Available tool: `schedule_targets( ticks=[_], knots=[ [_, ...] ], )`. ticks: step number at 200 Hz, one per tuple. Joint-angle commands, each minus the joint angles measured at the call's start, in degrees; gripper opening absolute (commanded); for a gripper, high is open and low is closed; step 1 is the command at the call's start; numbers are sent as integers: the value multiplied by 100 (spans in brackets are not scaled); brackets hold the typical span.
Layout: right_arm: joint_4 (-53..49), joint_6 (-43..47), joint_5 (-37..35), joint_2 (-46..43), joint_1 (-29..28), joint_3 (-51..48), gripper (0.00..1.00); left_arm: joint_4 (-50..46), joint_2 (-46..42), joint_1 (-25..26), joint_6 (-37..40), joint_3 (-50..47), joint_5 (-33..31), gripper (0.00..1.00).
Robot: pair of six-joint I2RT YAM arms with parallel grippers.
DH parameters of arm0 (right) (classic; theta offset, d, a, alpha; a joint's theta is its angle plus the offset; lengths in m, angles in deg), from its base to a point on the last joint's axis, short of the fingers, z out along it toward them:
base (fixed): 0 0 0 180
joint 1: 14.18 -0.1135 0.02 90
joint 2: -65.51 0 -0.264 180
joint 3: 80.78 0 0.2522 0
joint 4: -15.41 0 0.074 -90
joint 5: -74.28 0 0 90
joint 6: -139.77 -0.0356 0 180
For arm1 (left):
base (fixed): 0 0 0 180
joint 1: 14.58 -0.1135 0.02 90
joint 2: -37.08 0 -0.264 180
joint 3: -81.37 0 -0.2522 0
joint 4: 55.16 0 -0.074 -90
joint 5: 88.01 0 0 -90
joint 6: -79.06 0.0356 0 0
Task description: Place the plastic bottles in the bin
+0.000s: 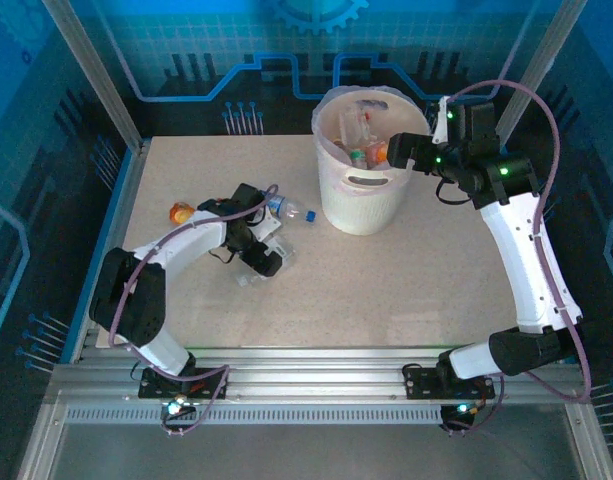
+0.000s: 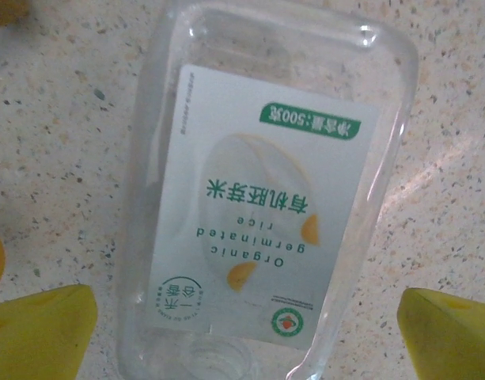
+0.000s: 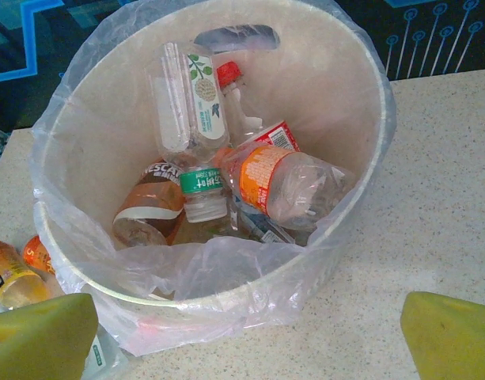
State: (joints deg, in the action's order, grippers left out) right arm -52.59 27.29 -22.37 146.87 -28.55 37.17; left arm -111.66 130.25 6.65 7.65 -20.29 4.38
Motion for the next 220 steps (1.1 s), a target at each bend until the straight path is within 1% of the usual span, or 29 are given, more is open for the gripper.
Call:
schedule_targets(
  ticks=[1, 20, 67, 120, 171, 215, 220],
  knots=[
    [212, -61, 121, -96, -118, -38, 100, -64, -131, 37, 261, -168, 159, 99],
    [251, -72, 150, -94, -119, -64, 100, -98, -115, 73, 295, -216, 175, 99],
    [290, -68, 200, -67, -151, -89, 100, -42, 116, 91, 259, -158, -40, 99],
    [348, -81, 237, -49, -163, -117, 100, -15, 405, 222, 78, -112, -120, 99],
    [345, -104, 239, -41, -182, -117, 100, 93, 654, 244, -89, -86, -342, 99],
    [343, -208, 230, -33, -186, -135, 100, 323, 709, 237, -231, -177, -318, 99],
    [354, -216, 226, -40, -182, -143, 100, 341, 703, 238, -251, -189, -306, 97]
  ],
)
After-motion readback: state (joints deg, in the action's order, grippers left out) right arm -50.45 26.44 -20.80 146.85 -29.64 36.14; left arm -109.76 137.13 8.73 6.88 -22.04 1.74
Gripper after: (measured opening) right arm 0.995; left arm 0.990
